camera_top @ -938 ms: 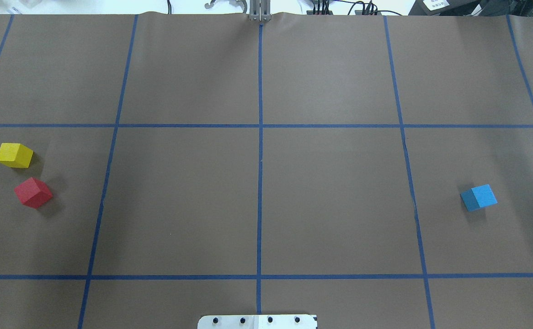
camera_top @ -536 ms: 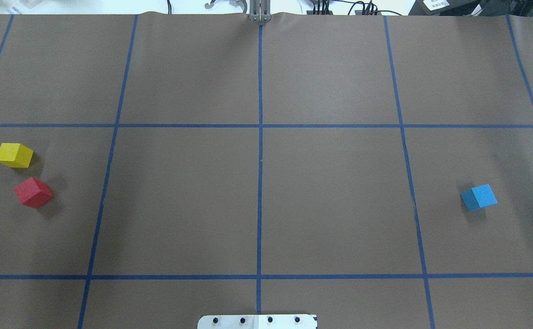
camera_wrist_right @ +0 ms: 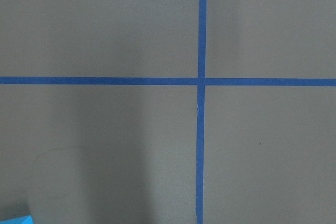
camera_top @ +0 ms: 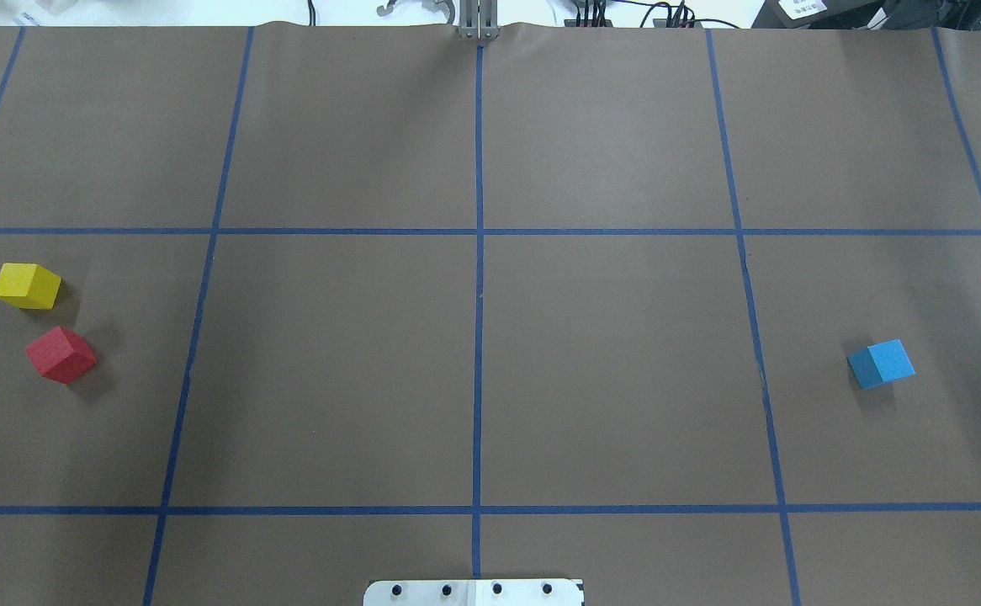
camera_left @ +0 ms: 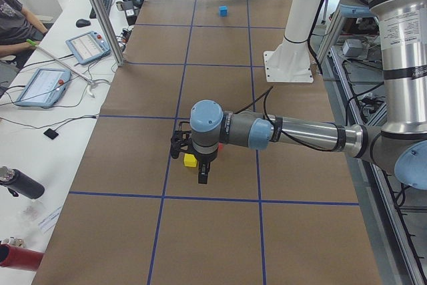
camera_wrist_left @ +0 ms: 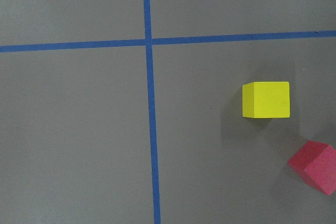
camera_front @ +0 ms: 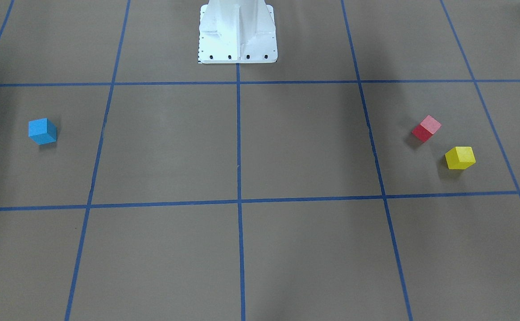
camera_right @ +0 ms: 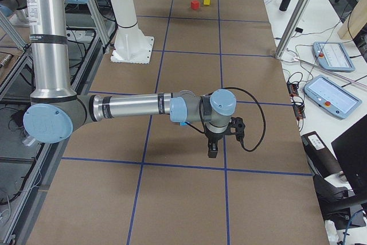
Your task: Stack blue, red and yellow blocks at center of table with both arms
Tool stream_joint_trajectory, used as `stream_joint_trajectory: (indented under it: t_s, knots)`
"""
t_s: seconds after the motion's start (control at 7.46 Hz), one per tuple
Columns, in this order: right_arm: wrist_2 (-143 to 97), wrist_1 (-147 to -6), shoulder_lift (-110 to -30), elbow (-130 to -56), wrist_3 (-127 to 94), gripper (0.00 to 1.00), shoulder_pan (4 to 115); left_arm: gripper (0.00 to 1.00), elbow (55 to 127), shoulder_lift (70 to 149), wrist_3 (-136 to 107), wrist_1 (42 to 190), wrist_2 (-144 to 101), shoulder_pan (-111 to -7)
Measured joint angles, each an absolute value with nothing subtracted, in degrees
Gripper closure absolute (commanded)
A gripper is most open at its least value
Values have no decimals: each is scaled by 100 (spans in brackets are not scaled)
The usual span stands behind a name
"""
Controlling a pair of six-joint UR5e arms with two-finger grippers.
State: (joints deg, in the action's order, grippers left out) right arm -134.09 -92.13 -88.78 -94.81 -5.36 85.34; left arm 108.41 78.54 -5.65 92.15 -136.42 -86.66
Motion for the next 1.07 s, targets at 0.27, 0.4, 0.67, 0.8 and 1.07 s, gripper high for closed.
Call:
stream_joint_trajectory:
  t_s: [0.27,0.4,0.67,0.8,1.07]
  knots:
    - [-13606,-8759,-8986,-9399,-525,0,8475,0,10878,7857,-576,9219,-13645,-8666]
    - [-13779,-8333,-9094,-9370,-542,0,8306,0,10885,7857,-579,9220,-13643,-8666]
    - [-13905,-7665,-9236,-9530,-1105,0,7717,0,10901,7856,-580,9220,-13647,-8667]
    - [-13898,-7476,-9340,-9759,-1571,0,7351,0,10928,7852,-580,9220,-13651,-8668]
    - [-13649,-7342,-9500,-10302,-2936,1,6436,0,10977,7849,-580,9220,-13655,-8672]
